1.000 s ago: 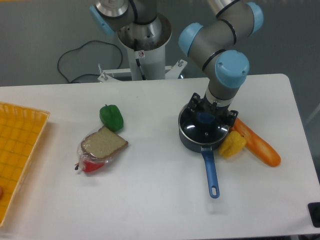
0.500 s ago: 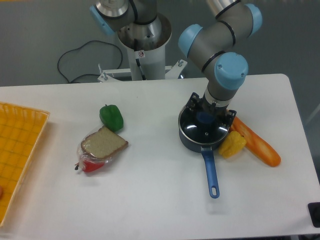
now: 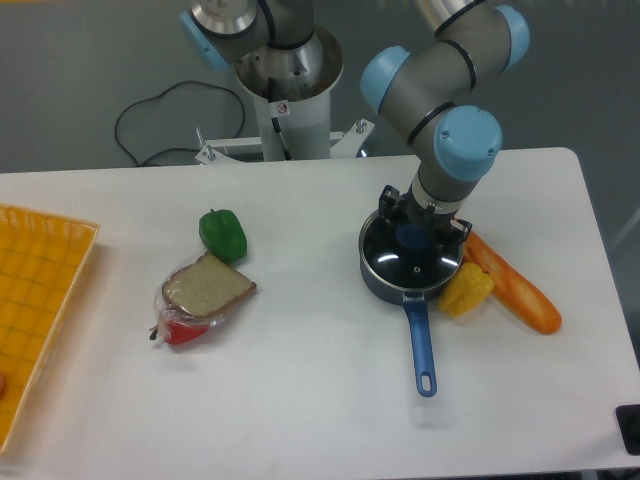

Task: Open the lid
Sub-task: 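Close the gripper around the blue knob of the glass lid, then lift the glass lid off the pot and move it beside the pot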

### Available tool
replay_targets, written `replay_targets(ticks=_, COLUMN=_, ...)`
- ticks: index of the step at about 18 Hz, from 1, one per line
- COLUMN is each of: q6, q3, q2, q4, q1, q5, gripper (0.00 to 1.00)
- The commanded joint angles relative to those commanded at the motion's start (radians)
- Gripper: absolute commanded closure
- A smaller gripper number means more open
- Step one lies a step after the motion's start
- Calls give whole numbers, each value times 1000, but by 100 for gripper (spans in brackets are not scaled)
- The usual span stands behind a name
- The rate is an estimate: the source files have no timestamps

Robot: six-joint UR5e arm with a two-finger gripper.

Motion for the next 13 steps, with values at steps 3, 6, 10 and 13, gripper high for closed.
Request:
replay_targets(ticks=3, q6=0, q3=34, q2=2, q4=-37, q1=-2, q5=-8, gripper=45)
replay_targets(ticks=6, q6=0, q3=61, q2=3, q4=-64, q1=-8, q5=-11, gripper=45)
replay_targets(ticks=10, q6=2, q3=104, q2=6, q4=-95, q1=-29, q5=-26, gripper=45)
replay_targets(ticks=13, q6=6, q3=140, q2=11, q4=-97, q1=-73, q5=-25, gripper=45)
